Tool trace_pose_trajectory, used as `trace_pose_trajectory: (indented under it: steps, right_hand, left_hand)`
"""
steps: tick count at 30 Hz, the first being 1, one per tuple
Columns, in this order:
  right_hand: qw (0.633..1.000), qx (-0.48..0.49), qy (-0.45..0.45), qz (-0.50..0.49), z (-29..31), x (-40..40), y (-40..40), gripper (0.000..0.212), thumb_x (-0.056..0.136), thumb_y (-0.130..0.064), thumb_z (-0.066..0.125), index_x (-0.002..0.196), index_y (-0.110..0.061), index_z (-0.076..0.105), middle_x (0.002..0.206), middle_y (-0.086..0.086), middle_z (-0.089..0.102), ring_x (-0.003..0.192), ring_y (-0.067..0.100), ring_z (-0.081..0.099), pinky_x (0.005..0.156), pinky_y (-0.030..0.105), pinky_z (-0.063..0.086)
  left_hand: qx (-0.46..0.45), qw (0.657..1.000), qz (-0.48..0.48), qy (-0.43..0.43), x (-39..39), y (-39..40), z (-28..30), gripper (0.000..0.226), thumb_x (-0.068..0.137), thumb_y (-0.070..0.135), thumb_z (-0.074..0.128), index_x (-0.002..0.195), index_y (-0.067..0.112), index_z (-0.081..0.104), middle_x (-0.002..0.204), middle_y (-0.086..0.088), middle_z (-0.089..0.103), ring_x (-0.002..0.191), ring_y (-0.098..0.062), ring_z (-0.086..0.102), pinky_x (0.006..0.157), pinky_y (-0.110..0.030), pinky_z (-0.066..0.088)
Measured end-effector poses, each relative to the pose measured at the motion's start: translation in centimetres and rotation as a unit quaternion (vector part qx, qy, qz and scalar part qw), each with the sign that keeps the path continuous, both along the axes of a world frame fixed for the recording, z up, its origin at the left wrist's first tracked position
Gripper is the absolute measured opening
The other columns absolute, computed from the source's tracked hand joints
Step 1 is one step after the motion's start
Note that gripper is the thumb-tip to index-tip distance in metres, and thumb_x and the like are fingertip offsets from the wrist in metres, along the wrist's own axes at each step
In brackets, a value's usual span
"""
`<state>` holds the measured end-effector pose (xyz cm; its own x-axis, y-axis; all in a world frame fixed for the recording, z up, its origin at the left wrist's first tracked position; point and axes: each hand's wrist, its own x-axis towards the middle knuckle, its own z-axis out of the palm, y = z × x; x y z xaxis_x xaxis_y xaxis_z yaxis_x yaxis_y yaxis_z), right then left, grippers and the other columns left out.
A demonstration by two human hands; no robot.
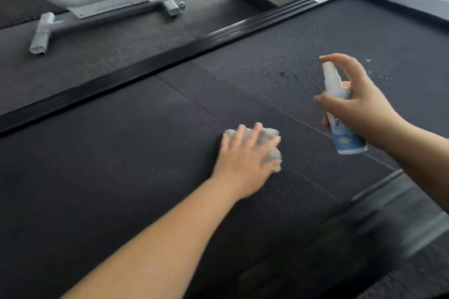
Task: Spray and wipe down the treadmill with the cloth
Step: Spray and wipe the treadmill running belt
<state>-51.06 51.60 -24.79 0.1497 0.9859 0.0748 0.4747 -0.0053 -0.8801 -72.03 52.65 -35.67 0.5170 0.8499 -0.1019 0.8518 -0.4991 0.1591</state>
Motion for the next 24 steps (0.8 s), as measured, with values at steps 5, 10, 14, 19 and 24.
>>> trace_pose_trajectory:
  steps: [5,10,14,19,24]
  right_hand:
    - [1.0,0.001,0.007,0.0,0.7,-0.4,-0.8,0.061,0.089,-0.005,0.063,0.129,-0.047,0.044,0.079,0.008,0.06,0.049,0.017,0.065,0.058,0.04,0.063]
    - [1.0,-0.008,0.006,0.01,0.9,-1.3,-1.3,0.06,0.089,-0.008,0.063,0.127,-0.051,0.045,0.087,0.003,0.058,0.05,0.018,0.066,0.064,0.041,0.062]
    - [1.0,-0.011,0.015,0.023,0.7,-2.8,-1.5,0.059,0.089,-0.009,0.063,0.129,-0.049,0.045,0.086,0.003,0.057,0.051,0.02,0.065,0.063,0.04,0.062]
    - [0.999,0.002,0.012,0.052,0.6,-4.2,-1.0,0.06,0.09,-0.006,0.063,0.132,-0.044,0.044,0.08,0.008,0.059,0.051,0.02,0.065,0.061,0.042,0.062]
    - [0.997,0.001,0.005,0.077,0.2,-5.0,-1.4,0.06,0.091,-0.004,0.062,0.135,-0.04,0.042,0.077,0.006,0.06,0.046,0.012,0.064,0.052,0.028,0.06]
  left_hand:
    - [-0.002,0.969,0.235,0.075,-13.5,4.6,-0.7,0.055,0.092,0.06,0.016,0.145,0.051,0.007,0.16,0.003,-0.002,0.144,-0.033,0.005,0.112,-0.056,0.009]
    - [-0.075,0.919,0.385,0.04,-19.3,1.2,-0.7,0.05,0.095,0.057,0.013,0.143,0.056,0.001,0.16,0.005,-0.009,0.145,-0.033,-0.005,0.112,-0.06,0.002]
    - [-0.037,0.97,0.237,0.028,-13.7,-5.4,-0.6,0.05,0.097,0.051,0.019,0.142,0.057,-0.003,0.159,0.006,-0.015,0.144,-0.033,-0.012,0.112,-0.061,-0.002]
    - [-0.036,0.996,0.077,0.025,-11.8,-9.1,0.1,0.051,0.095,0.056,0.017,0.14,0.059,-0.008,0.156,0.012,-0.023,0.142,-0.025,-0.025,0.113,-0.056,-0.011]
    - [-0.021,0.983,0.18,0.04,-18.0,-3.8,-1.1,0.053,0.094,0.058,0.019,0.144,0.055,0.002,0.16,0.008,-0.01,0.146,-0.028,-0.009,0.115,-0.056,0.0]
